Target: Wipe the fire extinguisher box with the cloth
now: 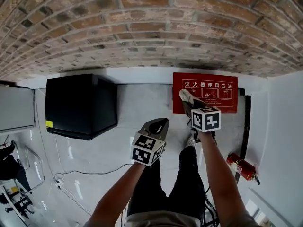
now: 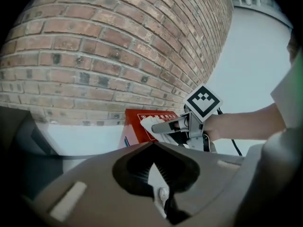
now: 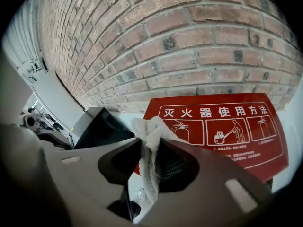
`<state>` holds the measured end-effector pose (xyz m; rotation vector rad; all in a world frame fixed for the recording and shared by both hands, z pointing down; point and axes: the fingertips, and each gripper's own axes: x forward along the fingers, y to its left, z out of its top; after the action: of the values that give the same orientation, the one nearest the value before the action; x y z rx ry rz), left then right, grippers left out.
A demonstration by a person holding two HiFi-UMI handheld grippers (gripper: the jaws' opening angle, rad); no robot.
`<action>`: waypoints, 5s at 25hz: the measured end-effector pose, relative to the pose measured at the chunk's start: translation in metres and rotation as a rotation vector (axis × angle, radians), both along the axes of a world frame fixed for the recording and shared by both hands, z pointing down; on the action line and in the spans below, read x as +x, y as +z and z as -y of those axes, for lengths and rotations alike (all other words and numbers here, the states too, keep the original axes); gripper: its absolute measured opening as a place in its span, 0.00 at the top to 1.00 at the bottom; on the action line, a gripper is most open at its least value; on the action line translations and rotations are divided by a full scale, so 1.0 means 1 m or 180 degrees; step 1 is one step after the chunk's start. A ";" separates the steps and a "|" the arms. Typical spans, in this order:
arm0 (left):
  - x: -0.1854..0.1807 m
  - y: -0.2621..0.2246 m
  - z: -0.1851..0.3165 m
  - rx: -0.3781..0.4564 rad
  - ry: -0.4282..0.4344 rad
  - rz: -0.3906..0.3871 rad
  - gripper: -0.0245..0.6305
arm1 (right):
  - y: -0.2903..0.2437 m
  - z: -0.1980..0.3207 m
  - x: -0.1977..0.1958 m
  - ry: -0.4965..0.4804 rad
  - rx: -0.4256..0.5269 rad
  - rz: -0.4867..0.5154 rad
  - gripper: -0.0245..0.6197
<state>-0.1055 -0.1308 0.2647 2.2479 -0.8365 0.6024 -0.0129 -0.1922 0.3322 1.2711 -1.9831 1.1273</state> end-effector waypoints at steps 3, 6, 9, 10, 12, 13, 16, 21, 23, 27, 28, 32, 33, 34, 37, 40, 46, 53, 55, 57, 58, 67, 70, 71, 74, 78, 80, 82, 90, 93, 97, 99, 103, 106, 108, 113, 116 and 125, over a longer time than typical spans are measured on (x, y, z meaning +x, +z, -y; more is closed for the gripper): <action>-0.016 0.011 -0.001 0.0010 0.0076 -0.0052 0.96 | -0.001 0.003 -0.016 0.0052 0.0057 -0.0027 0.77; -0.027 0.024 0.002 0.0052 0.0109 -0.0070 0.96 | -0.003 0.006 -0.034 0.0067 0.0147 -0.0020 0.77; -0.042 0.036 0.007 0.0090 0.0039 -0.0046 0.96 | -0.003 0.005 -0.055 0.0085 0.0229 0.0106 0.77; -0.048 0.038 0.009 0.0102 -0.0010 -0.0035 0.96 | -0.003 0.004 -0.063 0.0072 0.0254 0.0177 0.77; -0.058 0.041 0.009 0.0126 -0.0117 -0.0011 0.96 | -0.005 -0.001 -0.080 0.0017 0.0314 0.0342 0.77; -0.063 0.042 0.007 0.0136 -0.0167 0.0003 0.96 | -0.008 -0.004 -0.087 -0.0014 0.0359 0.0424 0.77; -0.072 0.043 -0.003 0.0187 -0.0308 0.0037 0.96 | -0.024 -0.019 -0.102 -0.0115 0.0586 0.0595 0.77; -0.073 0.056 -0.030 0.0324 -0.0489 0.0092 0.96 | -0.028 -0.066 -0.107 -0.0360 0.0886 0.0831 0.77; -0.067 0.071 -0.037 0.0389 -0.0506 0.0128 0.96 | -0.011 -0.082 -0.103 -0.0469 0.0967 0.0885 0.77; -0.050 0.103 -0.043 0.0570 -0.0421 0.0145 0.96 | 0.030 -0.095 -0.085 -0.0631 0.1407 0.0772 0.77; -0.045 0.109 -0.042 0.0627 -0.0384 0.0135 0.96 | 0.037 -0.093 -0.079 -0.0653 0.1552 0.0724 0.77; -0.025 0.124 -0.033 0.0840 -0.0258 0.0083 0.96 | 0.058 -0.084 -0.059 -0.0726 0.2040 0.0596 0.77; -0.022 0.126 -0.029 0.0897 -0.0244 0.0070 0.96 | 0.060 -0.082 -0.056 -0.0762 0.2169 0.0553 0.77; -0.019 0.126 -0.024 0.0962 -0.0229 0.0069 0.96 | 0.061 -0.080 -0.054 -0.0796 0.2300 0.0511 0.77; -0.011 0.126 -0.017 0.1157 -0.0184 0.0132 0.96 | 0.061 -0.079 -0.046 -0.0869 0.2621 0.0422 0.77; -0.006 0.127 -0.019 0.1324 -0.0172 0.0190 0.96 | 0.060 -0.080 -0.038 -0.0954 0.2857 0.0335 0.77; 0.017 0.127 -0.037 0.1578 -0.0084 0.0252 0.96 | 0.061 -0.080 0.017 -0.0850 0.3109 0.0152 0.77; 0.055 0.130 -0.053 0.1663 0.0106 0.0261 0.96 | 0.069 -0.086 0.116 -0.0426 0.3215 -0.0010 0.77; 0.065 0.133 -0.054 0.1645 0.0129 0.0244 0.96 | 0.071 -0.089 0.146 -0.0275 0.3218 -0.0055 0.77; 0.075 0.138 -0.054 0.1636 0.0153 0.0242 0.96 | 0.073 -0.093 0.173 -0.0128 0.3219 -0.0105 0.77; 0.080 0.142 -0.055 0.1641 0.0174 0.0240 0.96 | 0.074 -0.094 0.186 -0.0059 0.3221 -0.0137 0.77; 0.112 0.187 -0.060 0.1596 0.0283 0.0228 0.96 | 0.095 -0.101 0.264 0.0480 0.3150 -0.0407 0.77; 0.120 0.196 -0.057 0.1596 0.0271 0.0225 0.96 | 0.102 -0.104 0.286 0.0704 0.3107 -0.0482 0.78; 0.122 0.199 -0.058 0.1602 0.0285 0.0241 0.96 | 0.104 -0.106 0.293 0.0769 0.3096 -0.0524 0.78; 0.123 0.208 -0.058 0.1643 0.0312 0.0242 0.96 | 0.112 -0.114 0.311 0.0976 0.3108 -0.0624 0.78; 0.115 0.218 -0.058 0.1752 0.0294 0.0235 0.96 | 0.128 -0.117 0.317 0.1208 0.3146 -0.0479 0.78; 0.112 0.223 -0.058 0.1750 0.0273 0.0257 0.96 | 0.135 -0.115 0.309 0.1231 0.3147 -0.0384 0.78; 0.108 0.226 -0.059 0.1702 0.0242 0.0262 0.96 | 0.141 -0.114 0.295 0.1205 0.3157 -0.0297 0.78; 0.082 0.232 -0.057 0.1598 0.0146 0.0171 0.96 | 0.156 -0.107 0.208 0.0581 0.3149 -0.0150 0.78; 0.074 0.231 -0.058 0.1631 0.0192 0.0110 0.96 | 0.162 -0.101 0.170 0.0280 0.3178 -0.0155 0.78; 0.055 0.238 -0.058 0.1589 0.0133 0.0157 0.96 | 0.169 -0.094 0.122 0.0087 0.3175 0.0011 0.78; 0.041 0.241 -0.055 0.1561 0.0054 0.0179 0.96 | 0.172 -0.092 0.095 -0.0040 0.3164 0.0090 0.78; 0.018 0.245 -0.052 0.1533 -0.0021 0.0230 0.96 | 0.179 -0.088 0.041 -0.0321 0.3138 0.0202 0.78; 0.007 0.248 -0.052 0.1532 -0.0013 0.0278 0.96 | 0.184 -0.084 0.007 -0.0455 0.3122 0.0308 0.78; 0.002 0.251 -0.053 0.1534 0.0016 0.0300 0.96 | 0.187 -0.082 -0.012 -0.0537 0.3106 0.0352 0.78; -0.012 0.253 -0.056 0.1553 0.0076 0.0292 0.96 | 0.194 -0.079 -0.044 -0.0698 0.3099 0.0407 0.78; -0.024 0.256 -0.055 0.1569 0.0079 0.0343 0.96 | 0.199 -0.080 -0.056 -0.0790 0.3096 0.0456 0.78; -0.037 0.274 -0.052 0.1575 -0.0043 0.0461 0.96 | 0.234 -0.086 -0.077 -0.1023 0.2882 0.0433 0.79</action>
<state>-0.1430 -0.0787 0.5392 2.6587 -1.1759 0.6066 -0.0902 -0.1059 0.5658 1.1897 -2.8101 0.1220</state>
